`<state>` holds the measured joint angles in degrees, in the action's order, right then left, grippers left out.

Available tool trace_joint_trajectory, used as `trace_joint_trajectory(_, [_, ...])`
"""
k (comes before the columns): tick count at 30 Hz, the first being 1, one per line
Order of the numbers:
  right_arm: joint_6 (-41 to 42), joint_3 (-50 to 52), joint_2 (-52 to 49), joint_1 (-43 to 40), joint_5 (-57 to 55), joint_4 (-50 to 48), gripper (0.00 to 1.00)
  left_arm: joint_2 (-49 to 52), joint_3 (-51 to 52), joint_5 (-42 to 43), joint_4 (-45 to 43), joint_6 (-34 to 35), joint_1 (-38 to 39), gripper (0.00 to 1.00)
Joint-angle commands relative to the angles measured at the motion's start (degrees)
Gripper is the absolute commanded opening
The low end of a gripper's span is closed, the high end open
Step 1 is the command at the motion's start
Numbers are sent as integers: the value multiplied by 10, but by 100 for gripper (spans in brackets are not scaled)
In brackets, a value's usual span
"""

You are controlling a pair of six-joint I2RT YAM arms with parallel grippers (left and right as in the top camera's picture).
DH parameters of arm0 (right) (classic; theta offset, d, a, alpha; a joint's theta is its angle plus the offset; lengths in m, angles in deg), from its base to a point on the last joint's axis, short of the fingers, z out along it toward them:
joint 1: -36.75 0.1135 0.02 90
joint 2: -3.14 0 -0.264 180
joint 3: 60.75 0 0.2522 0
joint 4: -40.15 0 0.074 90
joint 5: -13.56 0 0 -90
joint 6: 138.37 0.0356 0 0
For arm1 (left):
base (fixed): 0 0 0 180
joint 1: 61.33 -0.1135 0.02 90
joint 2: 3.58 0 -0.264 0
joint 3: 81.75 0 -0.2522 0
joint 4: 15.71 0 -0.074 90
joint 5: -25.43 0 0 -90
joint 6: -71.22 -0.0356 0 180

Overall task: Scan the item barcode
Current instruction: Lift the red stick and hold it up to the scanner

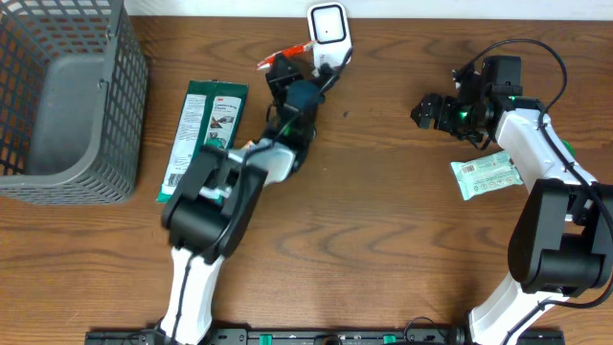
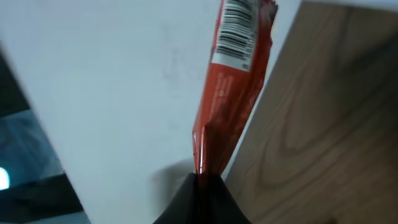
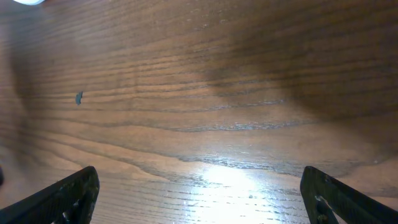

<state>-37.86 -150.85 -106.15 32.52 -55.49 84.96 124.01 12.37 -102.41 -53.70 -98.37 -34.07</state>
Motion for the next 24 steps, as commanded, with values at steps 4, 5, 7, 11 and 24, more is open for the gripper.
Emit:
trace_joint_trajectory(4, [4,-8,11,2,-1,0,99,95,-143,12,-13,-83,-19,7])
trace_joint_trajectory(5, [4,-8,11,2,-1,0,99,106,-162,16,-13,-85,-19,7])
trace_joint_trajectory(7, [4,-8,11,2,-1,0,99,118,-188,30,-13,-85,-19,7])
trace_joint_trajectory(11, [4,-8,11,2,-1,0,99,124,-209,91,-10,-86,-21,7])
trace_joint_trajectory(24, [4,-8,11,2,-1,0,99,153,-212,184,40,-108,-61,7])
